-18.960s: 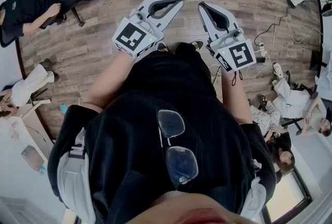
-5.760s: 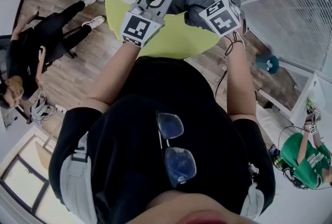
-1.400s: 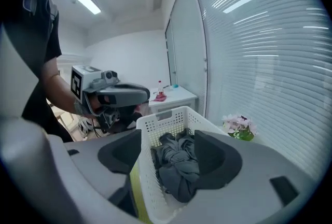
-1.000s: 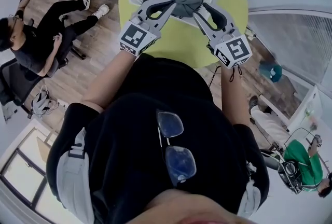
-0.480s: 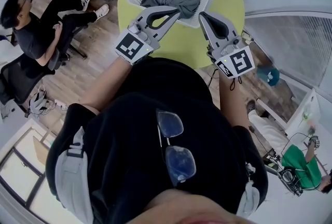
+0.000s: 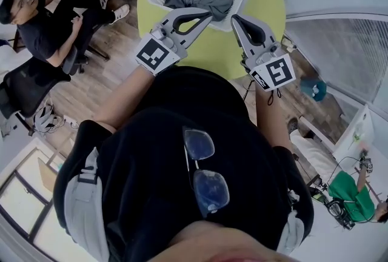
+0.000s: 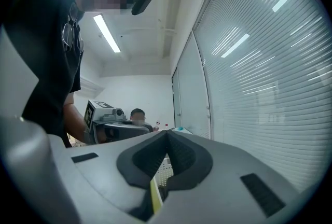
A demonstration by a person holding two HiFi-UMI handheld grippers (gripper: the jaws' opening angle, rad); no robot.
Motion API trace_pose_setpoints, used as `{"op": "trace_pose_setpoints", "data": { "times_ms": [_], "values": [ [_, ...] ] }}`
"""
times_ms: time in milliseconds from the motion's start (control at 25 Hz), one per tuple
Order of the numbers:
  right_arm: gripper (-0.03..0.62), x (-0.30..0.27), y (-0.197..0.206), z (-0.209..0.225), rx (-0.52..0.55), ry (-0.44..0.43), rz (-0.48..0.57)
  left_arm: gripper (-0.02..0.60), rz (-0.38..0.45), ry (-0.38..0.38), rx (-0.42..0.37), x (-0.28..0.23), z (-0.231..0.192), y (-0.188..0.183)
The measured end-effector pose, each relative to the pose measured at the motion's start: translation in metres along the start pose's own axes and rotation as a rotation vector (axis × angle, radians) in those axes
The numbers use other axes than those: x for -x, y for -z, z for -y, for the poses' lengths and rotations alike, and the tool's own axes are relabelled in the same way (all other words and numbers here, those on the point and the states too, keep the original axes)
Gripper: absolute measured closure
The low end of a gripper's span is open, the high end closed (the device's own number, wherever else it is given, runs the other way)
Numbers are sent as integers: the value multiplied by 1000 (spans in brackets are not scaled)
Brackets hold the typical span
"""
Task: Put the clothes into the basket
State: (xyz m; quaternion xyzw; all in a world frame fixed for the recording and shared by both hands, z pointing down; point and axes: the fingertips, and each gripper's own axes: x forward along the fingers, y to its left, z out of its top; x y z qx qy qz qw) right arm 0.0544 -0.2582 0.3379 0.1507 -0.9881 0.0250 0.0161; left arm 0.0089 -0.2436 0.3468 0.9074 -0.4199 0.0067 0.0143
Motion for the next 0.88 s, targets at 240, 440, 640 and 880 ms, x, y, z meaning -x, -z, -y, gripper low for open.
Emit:
{"op": "trace_pose_setpoints", "data": {
  "times_ms": [240, 440, 640, 880],
  "values": [
    [569, 0, 3, -3, 1, -11, -5, 572, -4, 0, -5, 0, 1, 1],
    [569, -1, 4, -6, 0, -18, -11, 572, -11, -1, -1, 1, 1, 2],
    [569, -2, 3, -8, 5, -19, -12, 572, -8, 0, -4, 3, 1, 1],
    [569, -4, 2, -9, 12, -15, -13, 572, -7, -1, -14, 4, 1, 0]
  ]
}}
